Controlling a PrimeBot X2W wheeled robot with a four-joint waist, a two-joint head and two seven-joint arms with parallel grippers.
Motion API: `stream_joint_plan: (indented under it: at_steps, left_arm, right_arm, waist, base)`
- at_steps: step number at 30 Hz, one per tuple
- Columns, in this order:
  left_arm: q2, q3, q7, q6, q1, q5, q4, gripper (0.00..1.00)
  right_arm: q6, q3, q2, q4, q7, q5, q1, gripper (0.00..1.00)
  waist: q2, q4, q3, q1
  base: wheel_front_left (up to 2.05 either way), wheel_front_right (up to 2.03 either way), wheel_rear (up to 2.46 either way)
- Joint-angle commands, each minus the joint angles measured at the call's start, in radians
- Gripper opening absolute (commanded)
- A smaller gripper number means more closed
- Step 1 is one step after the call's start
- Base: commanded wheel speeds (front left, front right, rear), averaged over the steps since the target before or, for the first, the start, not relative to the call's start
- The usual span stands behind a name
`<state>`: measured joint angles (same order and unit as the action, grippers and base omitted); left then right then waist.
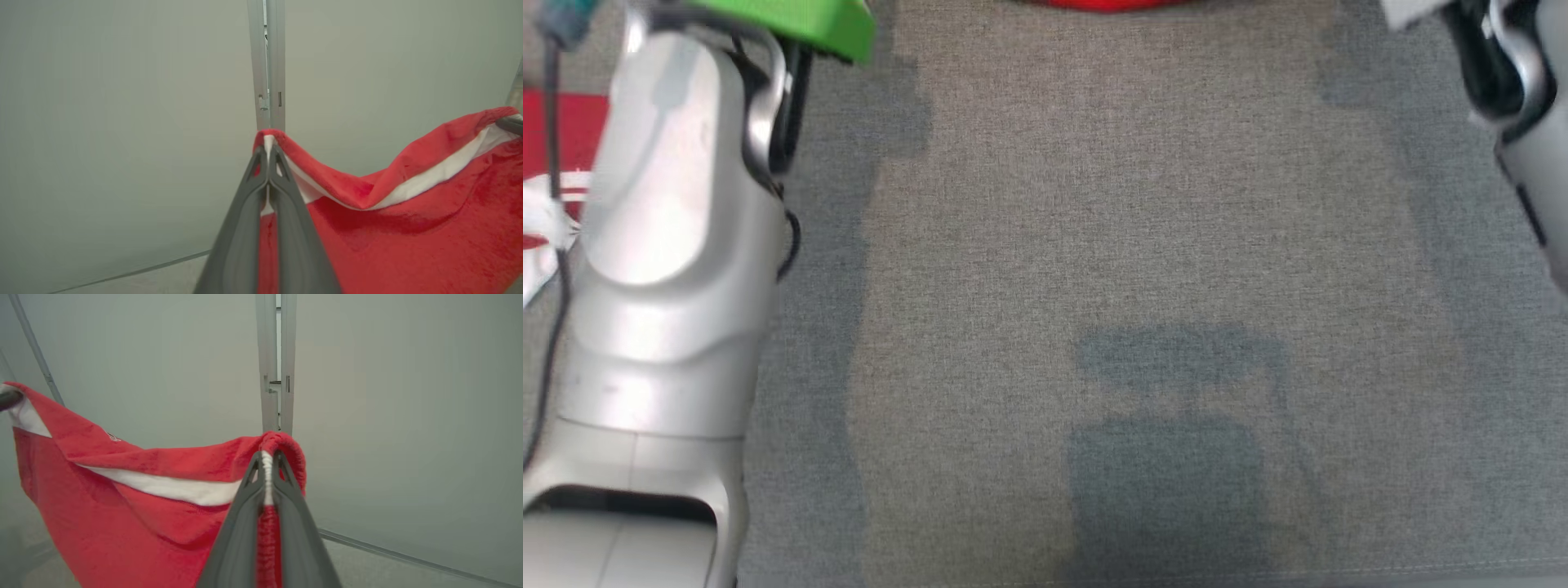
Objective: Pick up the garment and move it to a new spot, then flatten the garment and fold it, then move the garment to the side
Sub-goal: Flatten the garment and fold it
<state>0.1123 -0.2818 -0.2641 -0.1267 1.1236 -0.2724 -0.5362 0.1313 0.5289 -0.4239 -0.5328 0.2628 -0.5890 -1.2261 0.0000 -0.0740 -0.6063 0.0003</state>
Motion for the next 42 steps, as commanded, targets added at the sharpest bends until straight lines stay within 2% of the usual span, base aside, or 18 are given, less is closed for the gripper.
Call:
stream_joint_plan:
  at_steps: [1,6,15,21,25,32,36,42]
  left_arm:
    - [-0.008,0.006,0.000,-0.003,-0.063,-0.018,0.008,0.00]
    - [-0.011,0.009,0.000,-0.004,-0.271,-0.091,0.022,0.00]
    - [-0.010,0.043,0.000,-0.004,-0.551,-0.164,0.044,0.00]
    - [-0.005,0.025,0.000,-0.004,-0.698,-0.216,0.002,0.00]
    - [-0.003,0.028,0.000,-0.004,-0.779,-0.240,-0.037,0.00]
    - [-0.006,0.035,0.000,-0.004,-0.939,-0.249,-0.107,0.00]
    - [-0.008,0.051,0.000,-0.004,-1.001,-0.245,-0.130,0.00]
    - [-0.005,0.068,0.000,-0.004,-1.078,-0.242,-0.165,0.00]
  right_arm:
    - [-0.001,0.020,-0.039,0.039,0.003,-0.052,0.076,0.00]
    - [-0.001,0.114,-0.128,0.157,0.003,-0.248,0.314,0.00]
    - [-0.001,0.238,-0.211,0.259,0.003,-0.412,0.594,0.00]
    - [-0.001,0.268,-0.224,0.255,0.003,-0.472,0.735,0.00]
    - [-0.001,0.284,-0.220,0.238,0.003,-0.467,0.812,0.00]
    - [-0.001,0.314,-0.180,0.221,0.003,-0.461,0.947,0.00]
    - [-0.001,0.374,-0.178,0.218,0.003,-0.475,1.004,0.00]
    - [-0.001,0.520,-0.203,0.230,0.003,-0.517,1.060,0.00]
  waist:
    - [0.0000,0.005,0.018,-0.0003]
    - [0.0000,0.015,0.099,-0.0003]
    - [0.0000,0.003,0.260,-0.0003]
    - [0.0000,-0.011,0.363,-0.0003]
    - [0.0000,-0.013,0.425,-0.0003]
    - [0.0000,-0.002,0.556,-0.0003]
    - [0.0000,-0.004,0.612,-0.0003]
    - [0.0000,-0.007,0.662,-0.0003]
  base:
    - [0.00,0.00,0.00]
    - [0.00,0.00,0.00]
    - [0.00,0.00,0.00]
    - [0.00,0.00,0.00]
    - [0.00,0.00,0.00]
    - [0.00,0.00,0.00]
    - [0.00,0.00,0.00]
    - [0.00,0.00,0.00]
